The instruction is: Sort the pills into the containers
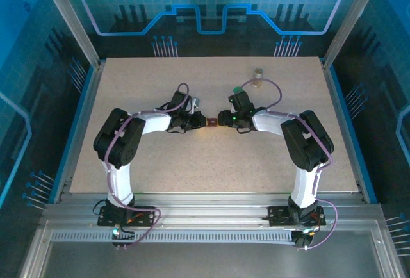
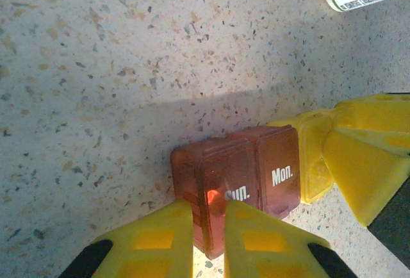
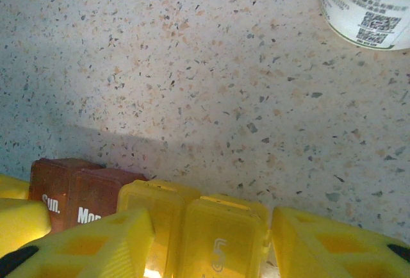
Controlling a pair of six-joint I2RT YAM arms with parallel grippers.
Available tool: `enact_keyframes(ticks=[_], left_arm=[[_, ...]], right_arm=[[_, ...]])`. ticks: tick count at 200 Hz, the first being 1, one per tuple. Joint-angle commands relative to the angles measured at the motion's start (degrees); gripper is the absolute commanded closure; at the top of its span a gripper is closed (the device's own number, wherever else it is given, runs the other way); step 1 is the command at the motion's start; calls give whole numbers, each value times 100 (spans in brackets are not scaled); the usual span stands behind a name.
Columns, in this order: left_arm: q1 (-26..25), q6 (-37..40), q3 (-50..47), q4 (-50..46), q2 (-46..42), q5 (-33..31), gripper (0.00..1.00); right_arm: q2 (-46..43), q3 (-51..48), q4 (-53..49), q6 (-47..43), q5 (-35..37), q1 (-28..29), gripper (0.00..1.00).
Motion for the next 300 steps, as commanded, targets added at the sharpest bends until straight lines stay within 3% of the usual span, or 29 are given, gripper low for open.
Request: enact_keyframes(ticks=[1, 52, 113, 147, 199, 226, 300], left_arm=[[-87, 287, 49, -906, 3, -376, 82], [-86, 464, 377, -1290, -992, -338, 55], [-25, 1721, 334, -1262, -1513, -703, 54], [-1, 2185, 382, -1055, -1523, -334, 55], [-3, 4632, -14, -382, -1593, 424, 39], [16, 5917, 124, -846, -1481, 824, 32], [81, 7107, 1036, -2227, -571, 893, 31]], right_arm=[[180, 24, -312, -95, -90, 35, 46], [405, 350, -586, -439, -305, -81, 47], [366, 476, -595, -686, -1064, -127, 44], [202, 342, -372, -551, -1311, -255, 42], [173, 148, -115, -448, -1668, -428, 44], [171, 5, 26, -399, -1770, -429, 44], [128, -207, 213, -367, -1825, -484, 59]])
